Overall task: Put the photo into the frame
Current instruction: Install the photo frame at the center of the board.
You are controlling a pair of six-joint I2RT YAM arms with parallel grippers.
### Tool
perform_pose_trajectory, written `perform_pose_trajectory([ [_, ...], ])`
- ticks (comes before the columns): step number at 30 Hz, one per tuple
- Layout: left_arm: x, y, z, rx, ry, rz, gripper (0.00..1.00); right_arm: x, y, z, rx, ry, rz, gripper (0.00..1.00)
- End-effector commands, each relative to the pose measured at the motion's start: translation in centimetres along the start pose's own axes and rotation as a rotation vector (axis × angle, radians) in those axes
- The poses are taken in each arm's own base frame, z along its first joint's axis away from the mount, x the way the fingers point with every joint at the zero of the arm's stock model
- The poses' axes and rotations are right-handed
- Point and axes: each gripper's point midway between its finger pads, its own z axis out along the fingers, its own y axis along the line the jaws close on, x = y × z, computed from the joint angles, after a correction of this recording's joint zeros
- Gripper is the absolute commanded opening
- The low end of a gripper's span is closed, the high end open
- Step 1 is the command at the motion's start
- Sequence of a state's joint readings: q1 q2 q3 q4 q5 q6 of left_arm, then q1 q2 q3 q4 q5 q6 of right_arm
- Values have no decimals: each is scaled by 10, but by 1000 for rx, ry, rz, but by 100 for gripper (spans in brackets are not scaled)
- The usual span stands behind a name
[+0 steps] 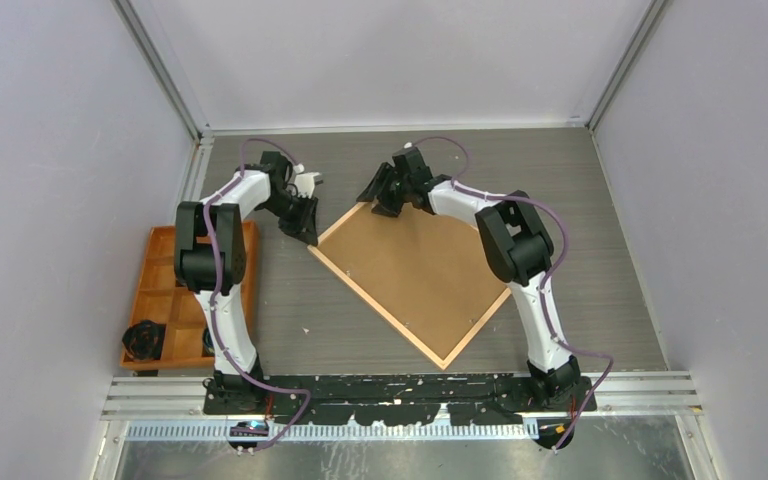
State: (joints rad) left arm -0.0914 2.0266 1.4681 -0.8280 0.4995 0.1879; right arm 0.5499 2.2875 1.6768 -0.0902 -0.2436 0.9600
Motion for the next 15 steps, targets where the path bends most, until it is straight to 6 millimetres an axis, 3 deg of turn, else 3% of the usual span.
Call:
perform_pose_trajectory([
  [1, 20, -7, 11, 20, 66, -1, 20, 8, -13, 12, 38, 14, 6, 57],
  [8, 21, -8, 12, 22, 69, -3, 20, 5, -5, 16, 2, 23, 5, 57],
  [12, 22, -7, 11, 16, 72, 6, 20, -6, 26, -14, -83, 0, -28, 57],
  [15, 21, -6, 10, 14, 71, 8, 19, -22, 35, -37, -117, -38, -23, 57],
])
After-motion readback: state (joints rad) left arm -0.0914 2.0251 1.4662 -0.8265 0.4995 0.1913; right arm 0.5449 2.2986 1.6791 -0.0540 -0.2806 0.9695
